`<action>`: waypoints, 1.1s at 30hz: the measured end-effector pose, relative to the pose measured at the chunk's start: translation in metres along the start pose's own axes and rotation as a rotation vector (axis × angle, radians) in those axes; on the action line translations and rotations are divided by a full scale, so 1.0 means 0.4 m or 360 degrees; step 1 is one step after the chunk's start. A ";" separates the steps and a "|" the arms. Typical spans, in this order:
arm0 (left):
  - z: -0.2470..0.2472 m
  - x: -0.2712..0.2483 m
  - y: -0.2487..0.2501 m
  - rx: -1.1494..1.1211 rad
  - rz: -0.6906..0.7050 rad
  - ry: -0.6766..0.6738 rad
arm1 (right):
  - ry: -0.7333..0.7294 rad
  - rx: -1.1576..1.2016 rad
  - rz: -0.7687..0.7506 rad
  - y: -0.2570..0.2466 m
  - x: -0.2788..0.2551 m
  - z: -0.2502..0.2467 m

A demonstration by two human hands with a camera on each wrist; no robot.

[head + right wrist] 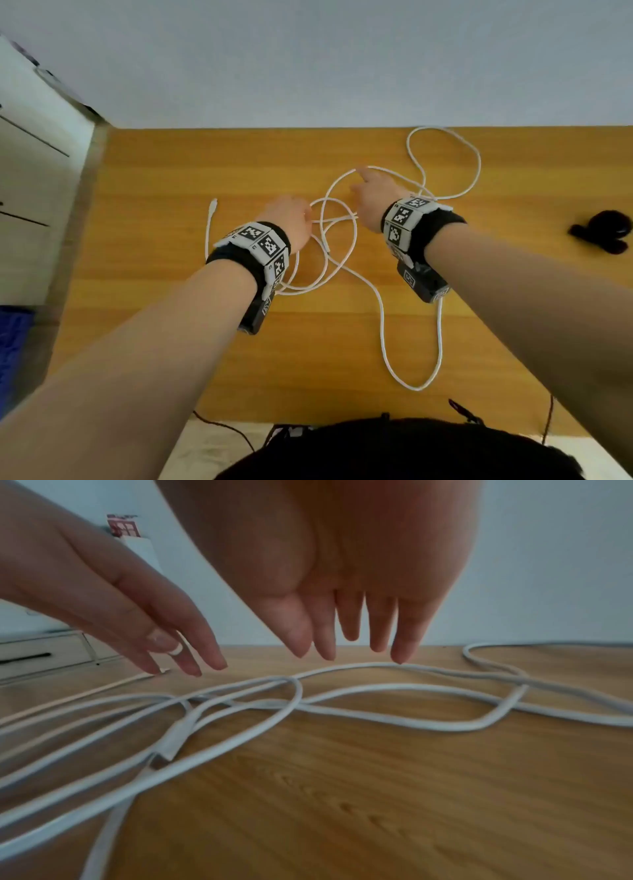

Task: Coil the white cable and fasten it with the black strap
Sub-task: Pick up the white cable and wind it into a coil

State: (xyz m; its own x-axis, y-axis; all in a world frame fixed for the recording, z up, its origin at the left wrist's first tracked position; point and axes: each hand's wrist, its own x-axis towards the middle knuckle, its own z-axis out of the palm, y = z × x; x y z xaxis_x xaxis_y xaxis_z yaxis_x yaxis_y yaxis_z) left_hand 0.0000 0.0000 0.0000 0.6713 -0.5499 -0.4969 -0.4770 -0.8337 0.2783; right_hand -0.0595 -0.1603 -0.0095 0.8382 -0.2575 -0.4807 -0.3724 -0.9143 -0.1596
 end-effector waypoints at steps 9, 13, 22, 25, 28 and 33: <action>0.011 0.031 -0.032 -0.0029 0.0085 -0.0061 | -0.0147 -0.0116 0.0010 -0.050 0.106 0.007; 0.003 0.035 -0.035 -0.0055 0.0118 -0.0037 | -0.0054 -0.0204 -0.0067 -0.054 0.090 -0.011; -0.018 0.035 -0.004 -0.0035 0.0146 -0.0098 | 0.0365 -0.0028 -0.0012 -0.015 0.025 -0.092; -0.036 0.032 0.025 -0.0017 0.0070 -0.0101 | 0.0556 0.0050 -0.0032 0.009 0.022 -0.108; -0.057 0.019 0.063 -0.0157 -0.0132 0.0096 | 0.0701 0.0272 -0.0021 0.039 0.008 -0.124; -0.108 0.012 0.133 -0.0472 -0.0022 0.0309 | 0.0862 0.0527 -0.0175 0.079 -0.056 -0.184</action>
State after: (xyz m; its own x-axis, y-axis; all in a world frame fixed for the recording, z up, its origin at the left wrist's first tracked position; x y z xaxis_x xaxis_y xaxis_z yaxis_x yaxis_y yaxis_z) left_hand 0.0024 -0.0491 0.0480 0.7855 -0.5140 -0.3445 -0.3008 -0.8038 0.5133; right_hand -0.0605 -0.2065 0.0598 0.9286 -0.3685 0.0432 -0.3036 -0.8216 -0.4825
